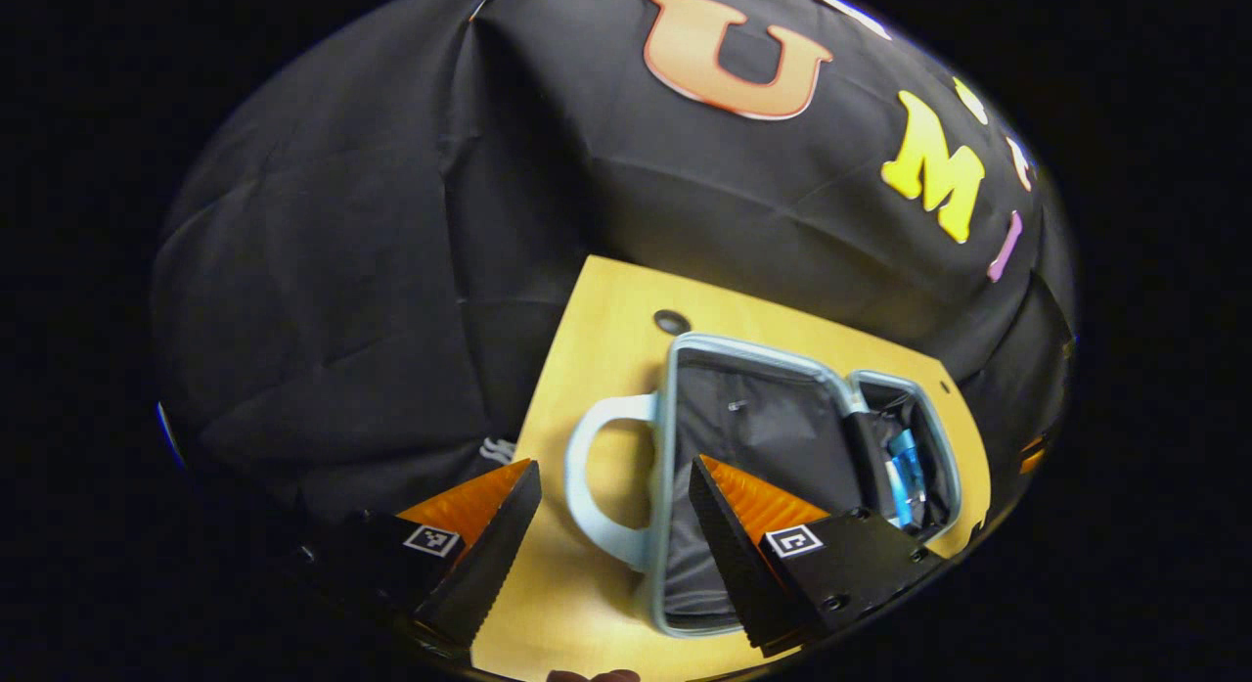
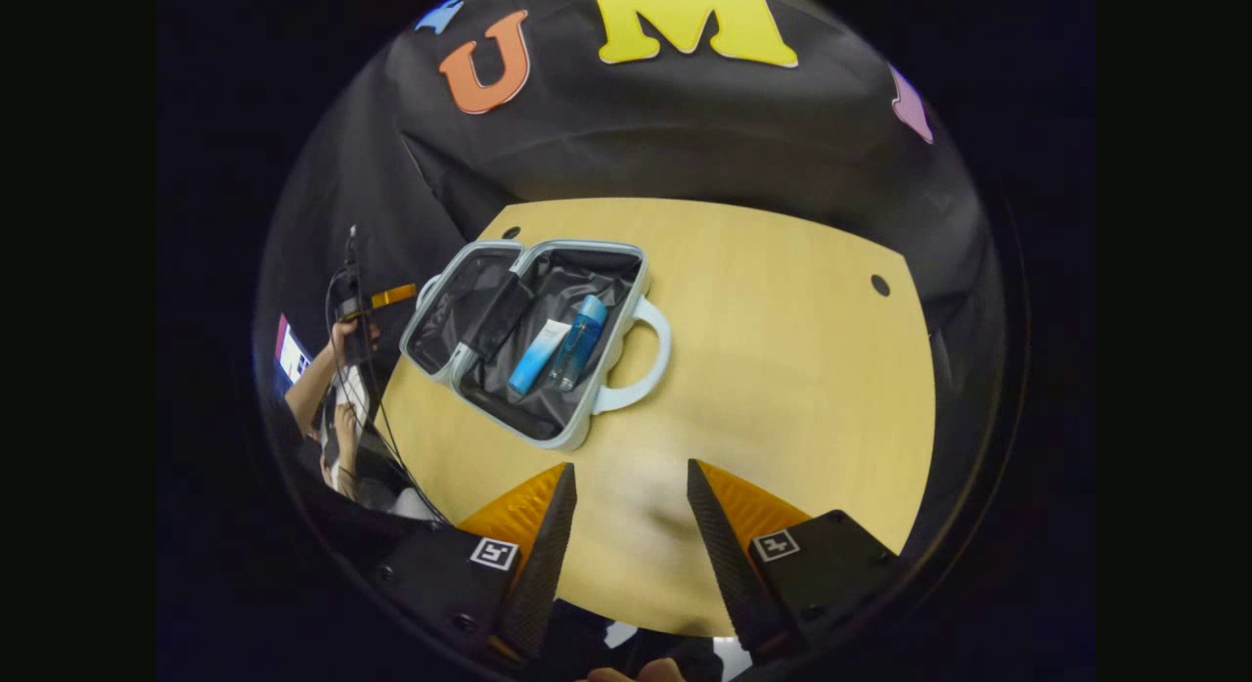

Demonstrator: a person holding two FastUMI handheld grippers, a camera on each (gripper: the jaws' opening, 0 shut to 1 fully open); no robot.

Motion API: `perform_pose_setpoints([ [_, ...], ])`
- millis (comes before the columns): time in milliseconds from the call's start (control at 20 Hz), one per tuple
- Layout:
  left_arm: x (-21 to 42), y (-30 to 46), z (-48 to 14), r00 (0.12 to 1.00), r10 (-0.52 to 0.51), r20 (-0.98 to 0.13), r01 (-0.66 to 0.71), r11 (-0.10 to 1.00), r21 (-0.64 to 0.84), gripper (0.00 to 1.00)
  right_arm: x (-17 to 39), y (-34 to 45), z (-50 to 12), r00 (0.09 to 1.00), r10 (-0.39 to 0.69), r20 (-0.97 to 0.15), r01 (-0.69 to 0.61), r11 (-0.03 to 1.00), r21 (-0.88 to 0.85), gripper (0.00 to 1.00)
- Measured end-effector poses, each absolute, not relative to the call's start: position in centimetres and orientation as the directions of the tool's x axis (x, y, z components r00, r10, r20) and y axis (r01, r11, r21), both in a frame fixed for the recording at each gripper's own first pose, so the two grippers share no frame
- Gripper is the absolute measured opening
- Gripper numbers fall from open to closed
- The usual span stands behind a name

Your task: First open the suitcase, pack the skin care products into it, and then close the suitcase.

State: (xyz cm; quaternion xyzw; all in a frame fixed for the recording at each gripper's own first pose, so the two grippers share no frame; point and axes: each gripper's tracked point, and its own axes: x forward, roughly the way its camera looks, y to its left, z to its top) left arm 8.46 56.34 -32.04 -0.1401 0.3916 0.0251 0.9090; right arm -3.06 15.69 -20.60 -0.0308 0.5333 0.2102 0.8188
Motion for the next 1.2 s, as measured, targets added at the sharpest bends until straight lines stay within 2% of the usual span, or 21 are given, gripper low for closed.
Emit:
perform_pose_setpoints([
  [250,10.3,56.4,-35.8,0.629,-0.096,-0.771,-0.184,0.946,-0.267,0.93,-3.1,17.4,-17.3,0.414,0.377,-0.828,-0.429,0.884,0.188,0.69],
  [300,10.6,56.5,-36.2,0.620,-0.085,-0.780,-0.199,0.945,-0.261,1.00,-3.0,18.0,-16.8,0.427,0.392,-0.815,-0.440,0.877,0.191,0.69],
  [350,11.0,56.5,-36.7,0.620,-0.070,-0.781,-0.214,0.943,-0.255,0.90,-3.0,18.2,-16.4,0.438,0.403,-0.804,-0.452,0.872,0.191,0.69],
  [400,11.4,56.5,-37.1,0.613,-0.050,-0.788,-0.232,0.942,-0.241,0.69,-3.0,18.3,-16.2,0.445,0.407,-0.798,-0.460,0.868,0.186,0.69],
  [500,11.4,56.3,-37.6,0.594,-0.025,-0.804,-0.249,0.945,-0.213,0.61,-3.3,17.7,-16.3,0.453,0.403,-0.796,-0.473,0.865,0.169,0.69],
  [600,11.3,57.0,-37.9,0.569,0.037,-0.821,-0.281,0.948,-0.151,0.58,-3.7,16.9,-16.5,0.453,0.395,-0.799,-0.467,0.869,0.165,0.69],
  [650,11.4,57.4,-37.7,0.565,0.059,-0.823,-0.296,0.946,-0.136,0.27,-4.0,16.7,-16.6,0.451,0.399,-0.798,-0.457,0.872,0.178,0.69],
  [700,11.5,57.2,-37.5,0.560,0.065,-0.826,-0.301,0.945,-0.129,0.16,-4.1,16.4,-16.5,0.451,0.406,-0.795,-0.444,0.875,0.195,0.69],
  [750,11.2,57.3,-37.0,0.549,0.071,-0.833,-0.302,0.946,-0.119,0.20,-4.4,16.2,-16.5,0.449,0.417,-0.790,-0.435,0.874,0.215,0.69],
  [950,11.4,56.7,-33.4,0.568,0.145,-0.810,-0.303,0.952,-0.041,0.14,-5.3,15.1,-16.0,0.453,0.451,-0.769,-0.433,0.865,0.252,0.69],
  [1200,10.6,53.7,-23.2,0.609,0.215,-0.763,-0.288,0.957,0.039,0.11,-5.9,13.4,-13.2,0.500,0.522,-0.691,-0.442,0.840,0.315,0.69],
])
